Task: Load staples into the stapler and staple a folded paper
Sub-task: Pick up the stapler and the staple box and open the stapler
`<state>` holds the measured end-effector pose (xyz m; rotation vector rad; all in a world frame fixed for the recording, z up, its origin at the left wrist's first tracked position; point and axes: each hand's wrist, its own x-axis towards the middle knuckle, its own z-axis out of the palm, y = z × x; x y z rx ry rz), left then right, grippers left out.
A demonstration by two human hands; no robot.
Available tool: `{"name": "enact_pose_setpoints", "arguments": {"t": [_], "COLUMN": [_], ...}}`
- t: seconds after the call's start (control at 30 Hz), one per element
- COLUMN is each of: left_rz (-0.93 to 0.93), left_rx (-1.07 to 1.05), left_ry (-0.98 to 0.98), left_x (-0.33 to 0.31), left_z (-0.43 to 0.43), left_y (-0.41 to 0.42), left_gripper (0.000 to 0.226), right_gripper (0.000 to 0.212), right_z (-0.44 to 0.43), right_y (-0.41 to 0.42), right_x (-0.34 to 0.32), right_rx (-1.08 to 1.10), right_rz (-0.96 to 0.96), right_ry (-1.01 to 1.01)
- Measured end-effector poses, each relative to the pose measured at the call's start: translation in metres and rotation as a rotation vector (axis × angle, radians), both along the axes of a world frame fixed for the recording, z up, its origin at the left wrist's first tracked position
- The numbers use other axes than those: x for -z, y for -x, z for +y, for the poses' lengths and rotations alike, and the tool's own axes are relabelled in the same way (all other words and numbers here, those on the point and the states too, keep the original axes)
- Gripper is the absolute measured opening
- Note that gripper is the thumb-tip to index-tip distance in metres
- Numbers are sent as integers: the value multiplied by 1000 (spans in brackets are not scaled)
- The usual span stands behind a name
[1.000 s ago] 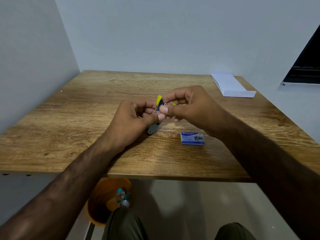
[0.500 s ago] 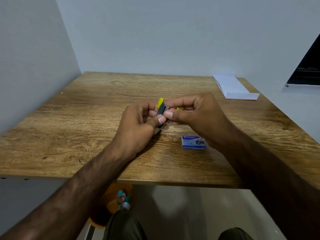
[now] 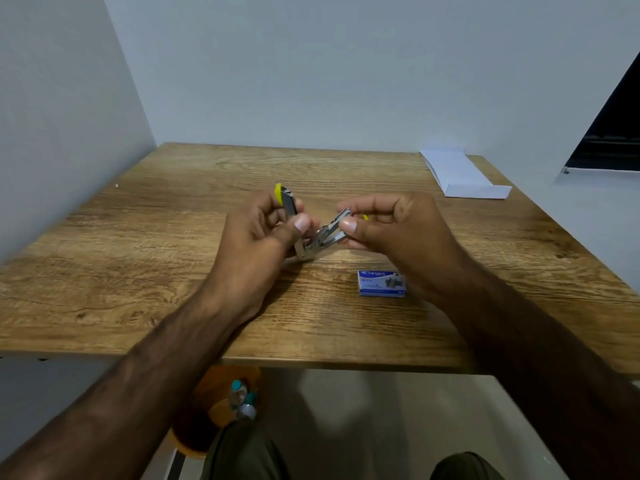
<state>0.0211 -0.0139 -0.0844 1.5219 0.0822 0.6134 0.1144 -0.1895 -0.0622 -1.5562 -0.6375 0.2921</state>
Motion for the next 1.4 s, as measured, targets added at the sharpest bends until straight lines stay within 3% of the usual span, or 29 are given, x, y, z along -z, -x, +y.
{"name": "enact_pose_setpoints", "arguments": {"t": [0.2, 0.37, 0.6, 0.83, 0.93, 1.1, 1.4], "left_rz": [77, 142, 126, 195, 261, 240, 262], "left_rx": [35, 0, 3, -132, -51, 71, 183], "left_ry": [102, 15, 149, -154, -394, -623, -792], "left_x": [-2, 0, -1, -3, -8, -17, -29], "left_z": [-3, 7, 9, 19, 32, 36, 7], "left_y": [-1, 5, 3, 10, 12, 8, -14], "left_gripper": [31, 26, 24, 16, 14, 9, 10], "right_gripper": [26, 28, 28, 24, 24, 33, 32], "right_z": [-14, -21, -24, -24, -27, -27, -26], "right_y": [-7, -7, -10, -17, -19, -19, -18], "right_x": [-3, -1, -1, 4, 6, 5, 9], "right_rx": [5, 21, 10, -32, -49, -63, -106], "right_rz": [-53, -37, 93, 148, 171, 205, 182], "right_ry": [160, 233, 101, -21, -47, -83, -85]}}
